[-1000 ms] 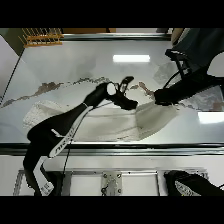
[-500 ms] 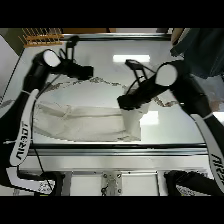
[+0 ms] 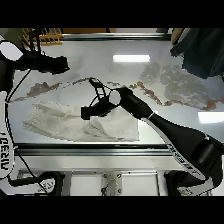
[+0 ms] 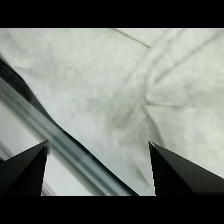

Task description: Fold the clothes and pants, and hang the long-sleeved shirts on hangers.

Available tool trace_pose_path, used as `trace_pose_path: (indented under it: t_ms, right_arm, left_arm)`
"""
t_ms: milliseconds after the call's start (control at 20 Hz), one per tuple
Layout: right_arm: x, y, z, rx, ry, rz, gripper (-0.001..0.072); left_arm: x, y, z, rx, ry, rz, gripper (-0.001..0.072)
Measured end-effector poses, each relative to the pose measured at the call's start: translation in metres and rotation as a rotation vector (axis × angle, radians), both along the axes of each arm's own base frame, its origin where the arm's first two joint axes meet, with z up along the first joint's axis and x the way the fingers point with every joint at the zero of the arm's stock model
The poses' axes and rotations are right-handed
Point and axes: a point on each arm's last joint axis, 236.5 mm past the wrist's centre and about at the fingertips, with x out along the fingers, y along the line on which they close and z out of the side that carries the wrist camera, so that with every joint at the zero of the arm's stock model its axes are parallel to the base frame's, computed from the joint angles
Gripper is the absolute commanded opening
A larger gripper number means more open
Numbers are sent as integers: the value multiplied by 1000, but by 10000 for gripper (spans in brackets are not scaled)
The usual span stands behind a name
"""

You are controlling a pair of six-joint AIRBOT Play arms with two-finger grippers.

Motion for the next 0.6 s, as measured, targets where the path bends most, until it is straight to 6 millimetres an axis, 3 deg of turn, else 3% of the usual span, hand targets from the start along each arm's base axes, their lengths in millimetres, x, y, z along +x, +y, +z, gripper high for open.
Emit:
trace_pose_path:
  t_ms: [150,250,400,600]
  right_arm:
    - [2,2,22,62,-62,41,670]
    - [7,-28,30,25,-107,50,671]
    - [13,-117,17,-99,-106,-15,671]
    - [1,-262,-42,-244,55,-268,671]
  left_arm:
    - [-7,-11,0,2,10,-28,30]
    - [-17,-22,-8,3,31,-53,30]
    - [-41,-40,-36,5,80,-83,30]
    - [-81,-59,-87,17,179,-123,30]
